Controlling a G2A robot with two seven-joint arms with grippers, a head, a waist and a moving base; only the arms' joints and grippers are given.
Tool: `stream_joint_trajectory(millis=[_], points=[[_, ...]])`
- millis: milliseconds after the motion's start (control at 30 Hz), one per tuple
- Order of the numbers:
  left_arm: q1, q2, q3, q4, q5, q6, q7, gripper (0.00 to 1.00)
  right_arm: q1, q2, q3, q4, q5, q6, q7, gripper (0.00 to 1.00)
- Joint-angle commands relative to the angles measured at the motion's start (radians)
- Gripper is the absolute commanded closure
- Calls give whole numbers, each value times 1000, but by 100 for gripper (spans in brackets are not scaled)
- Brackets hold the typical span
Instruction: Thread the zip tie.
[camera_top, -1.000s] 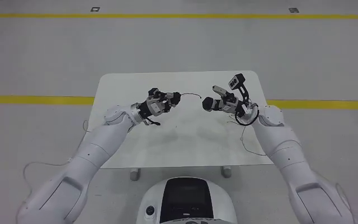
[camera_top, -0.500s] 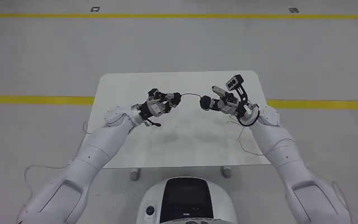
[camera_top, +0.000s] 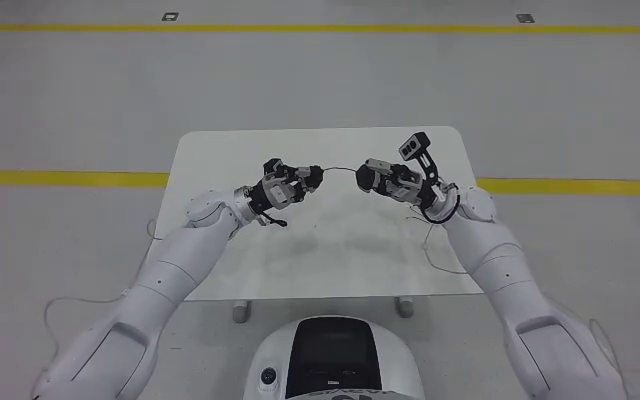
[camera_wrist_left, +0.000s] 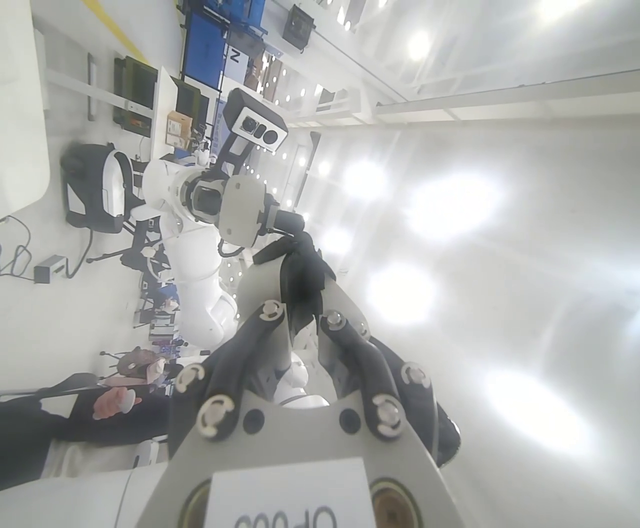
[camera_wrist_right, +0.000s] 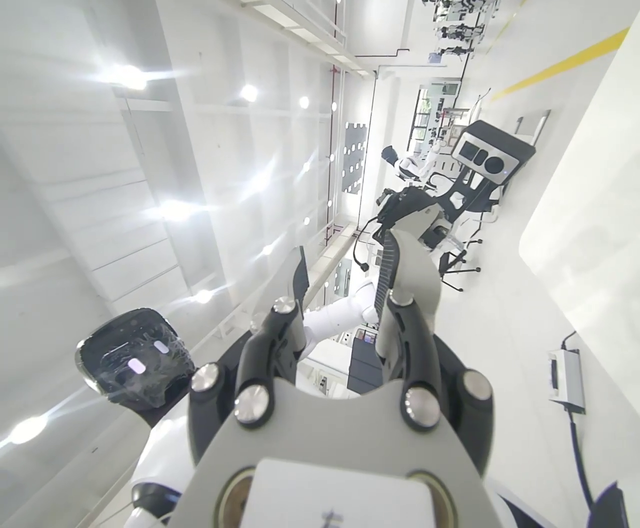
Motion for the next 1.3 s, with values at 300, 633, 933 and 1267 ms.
stream_joint_trajectory(millis=[300,633,933,1267], points=[[3,-5,-8,7,25,-7,4,100,1,-13,18,10,-10,0,14,82],[5,-9,-12,10,74,-32,25,100,-11,-18,39,-3,-25,0,29,82],[6,-12,-17,9,95,-35,32,100,-9,-24,45,12,-24,0,35,89],[12,-16,-31,10,88,-46,23,100,4,-31,36,51,-23,5,45,81]])
